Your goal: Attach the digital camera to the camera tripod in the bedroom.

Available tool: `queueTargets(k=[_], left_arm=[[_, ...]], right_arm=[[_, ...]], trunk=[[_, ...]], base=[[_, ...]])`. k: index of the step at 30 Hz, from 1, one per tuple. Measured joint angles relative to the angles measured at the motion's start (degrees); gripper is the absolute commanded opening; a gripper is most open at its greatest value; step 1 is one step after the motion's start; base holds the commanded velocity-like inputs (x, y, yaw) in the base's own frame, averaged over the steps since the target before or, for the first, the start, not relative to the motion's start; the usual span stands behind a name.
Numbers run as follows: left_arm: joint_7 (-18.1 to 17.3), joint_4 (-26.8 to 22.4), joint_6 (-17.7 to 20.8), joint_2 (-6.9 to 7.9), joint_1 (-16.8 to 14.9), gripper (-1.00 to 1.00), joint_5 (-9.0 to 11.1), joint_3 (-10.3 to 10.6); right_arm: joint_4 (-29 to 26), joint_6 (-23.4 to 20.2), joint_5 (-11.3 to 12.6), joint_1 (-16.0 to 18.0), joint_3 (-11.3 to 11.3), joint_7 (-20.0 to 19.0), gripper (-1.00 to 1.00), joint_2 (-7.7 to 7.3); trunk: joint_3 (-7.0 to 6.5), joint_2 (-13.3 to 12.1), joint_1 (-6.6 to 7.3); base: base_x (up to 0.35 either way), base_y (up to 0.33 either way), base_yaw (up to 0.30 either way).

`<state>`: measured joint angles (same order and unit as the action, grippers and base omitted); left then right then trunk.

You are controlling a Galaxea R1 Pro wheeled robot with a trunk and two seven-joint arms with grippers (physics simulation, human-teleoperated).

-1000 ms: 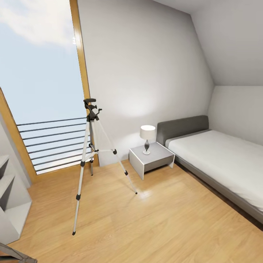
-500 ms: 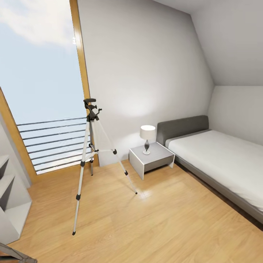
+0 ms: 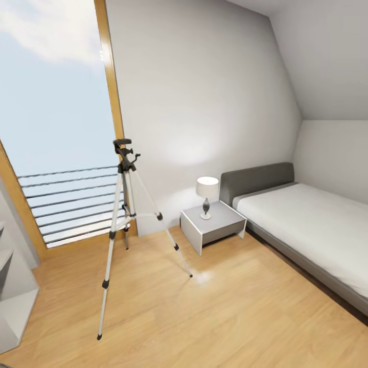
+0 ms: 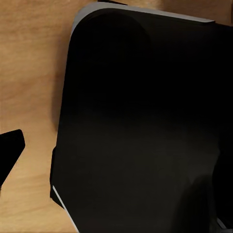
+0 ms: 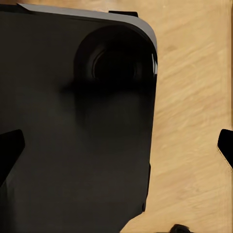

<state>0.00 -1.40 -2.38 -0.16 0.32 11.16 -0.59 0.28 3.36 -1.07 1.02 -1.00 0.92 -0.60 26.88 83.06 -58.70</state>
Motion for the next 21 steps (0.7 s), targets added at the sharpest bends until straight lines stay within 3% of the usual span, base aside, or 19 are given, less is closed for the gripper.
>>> queueTargets(k=[21], left_arm=[[0.0, 0.0, -0.1, 0.0, 0.0, 1.0, 0.0, 0.0]], right_arm=[[0.0, 0.0, 0.0, 0.0, -0.1, 0.0, 1.0, -0.02]], trunk=[[0.0, 0.0, 0.0]], base=[[0.319, -0.018, 0.0]])
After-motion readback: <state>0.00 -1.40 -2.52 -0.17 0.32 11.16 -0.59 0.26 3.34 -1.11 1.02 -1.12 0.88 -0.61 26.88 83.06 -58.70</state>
